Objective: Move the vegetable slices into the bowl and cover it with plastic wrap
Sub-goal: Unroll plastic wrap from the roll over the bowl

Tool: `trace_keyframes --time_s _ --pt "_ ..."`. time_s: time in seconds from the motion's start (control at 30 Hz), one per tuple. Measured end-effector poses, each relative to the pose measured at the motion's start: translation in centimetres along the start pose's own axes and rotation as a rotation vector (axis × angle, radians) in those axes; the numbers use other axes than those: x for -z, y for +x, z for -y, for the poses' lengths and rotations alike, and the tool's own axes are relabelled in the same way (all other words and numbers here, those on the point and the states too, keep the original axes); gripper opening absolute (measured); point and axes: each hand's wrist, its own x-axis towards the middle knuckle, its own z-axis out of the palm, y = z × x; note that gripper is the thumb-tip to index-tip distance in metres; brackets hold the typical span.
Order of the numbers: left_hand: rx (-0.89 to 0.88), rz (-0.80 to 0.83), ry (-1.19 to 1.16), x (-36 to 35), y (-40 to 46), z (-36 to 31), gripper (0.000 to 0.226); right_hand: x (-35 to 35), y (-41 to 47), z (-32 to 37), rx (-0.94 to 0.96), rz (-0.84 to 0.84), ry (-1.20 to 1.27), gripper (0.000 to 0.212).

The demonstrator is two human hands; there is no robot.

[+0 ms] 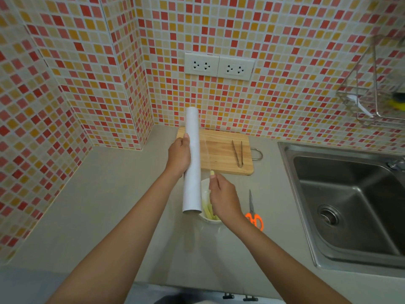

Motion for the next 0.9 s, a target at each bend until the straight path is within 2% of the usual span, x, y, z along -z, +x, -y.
trace_keyframes --time_s 0.17,0.23,0.33,0.4,0.57,0.7,0.9 --pt "0.031 0.033 -0.022 0.1 0.0 0.1 0.045 -1.1 -1.2 -0.8 0.001 0.048 0.025 0.035" --pt "0.057 0.044 -0.061 0.3 -0.1 0.3 0.046 -0.7 -0.7 -0.7 -0.097 0.058 0.225 0.033" --pt "0.051 0.064 -0.106 0.1 -0.8 0.6 0.045 0.1 1.6 0.4 -0.251 0.093 0.422 0.046" --pt "0.045 0.079 -0.126 -0.6 -1.7 0.9 0.047 0.3 3.3 1.4 -0.259 0.083 0.412 0.047" --pt "0.078 0.153 -0.148 -1.5 -3.4 1.7 0.067 -0.2 5.8 1.5 -0.195 -0.066 0.293 0.028" --pt "0.092 0.184 -0.172 -1.3 -3.5 2.5 0.038 -0.7 5.6 0.2 -0.139 -0.168 0.147 0.028" --pt "0.204 0.256 -0.303 -1.1 -4.0 3.1 0.043 -1.0 4.7 -1.3 -0.061 -0.208 0.057 0.027"
